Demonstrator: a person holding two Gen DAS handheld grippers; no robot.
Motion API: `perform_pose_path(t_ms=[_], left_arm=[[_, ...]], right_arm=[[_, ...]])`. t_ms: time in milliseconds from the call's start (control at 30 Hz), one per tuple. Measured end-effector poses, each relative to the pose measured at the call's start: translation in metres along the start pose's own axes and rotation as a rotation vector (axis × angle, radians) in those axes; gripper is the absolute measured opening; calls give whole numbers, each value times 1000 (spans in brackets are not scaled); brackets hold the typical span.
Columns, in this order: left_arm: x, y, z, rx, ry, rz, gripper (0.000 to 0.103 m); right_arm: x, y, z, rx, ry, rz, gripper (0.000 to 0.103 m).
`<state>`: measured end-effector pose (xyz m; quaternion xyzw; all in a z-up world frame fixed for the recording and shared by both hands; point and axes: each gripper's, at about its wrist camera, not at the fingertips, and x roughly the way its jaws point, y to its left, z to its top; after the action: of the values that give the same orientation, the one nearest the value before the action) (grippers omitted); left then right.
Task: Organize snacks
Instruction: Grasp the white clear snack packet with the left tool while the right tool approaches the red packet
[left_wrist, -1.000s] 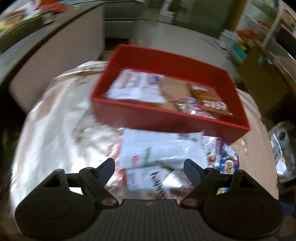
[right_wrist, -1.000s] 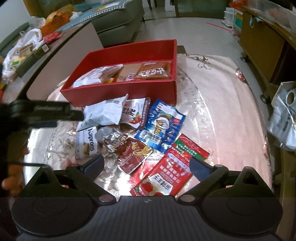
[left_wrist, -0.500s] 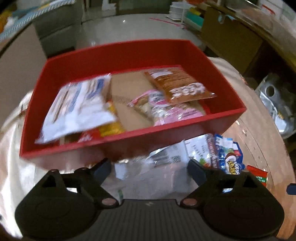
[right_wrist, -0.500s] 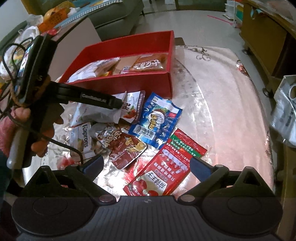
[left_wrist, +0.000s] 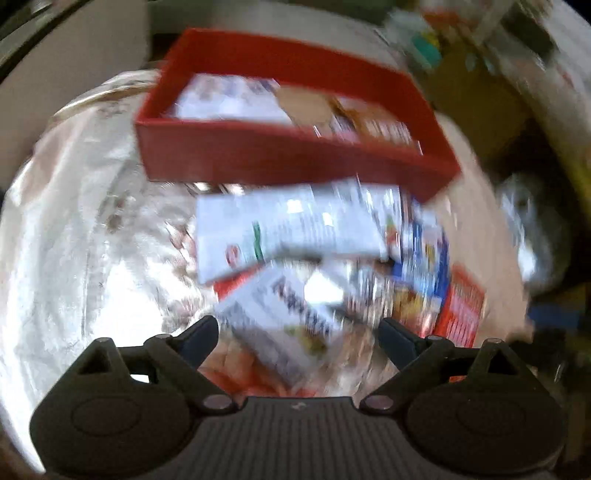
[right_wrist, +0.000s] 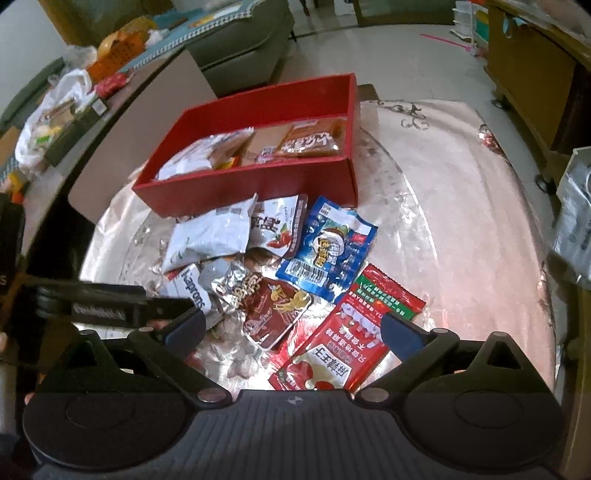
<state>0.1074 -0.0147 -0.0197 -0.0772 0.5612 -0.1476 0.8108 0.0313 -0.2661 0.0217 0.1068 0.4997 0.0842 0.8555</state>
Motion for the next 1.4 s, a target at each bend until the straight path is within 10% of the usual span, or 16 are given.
perform_pose_path(t_ms=[100, 333, 733, 1033, 1400], left_arm=[[-3, -10, 21, 52, -91, 39, 89], [34, -23, 57, 360, 0, 56, 89], [54, 5, 53, 297, 91, -103, 90], [22, -1, -3, 368, 112, 46, 90], [54, -37, 11, 508, 39, 296, 88]], right_arm=[[-1, 1, -1, -3, -3, 4, 103], [5, -7, -5, 2, 26, -10, 103], [20, -1, 1, -14, 71, -2, 103], [20, -2, -4, -10, 83, 14, 103], [38, -33, -11, 162, 120, -20, 103]])
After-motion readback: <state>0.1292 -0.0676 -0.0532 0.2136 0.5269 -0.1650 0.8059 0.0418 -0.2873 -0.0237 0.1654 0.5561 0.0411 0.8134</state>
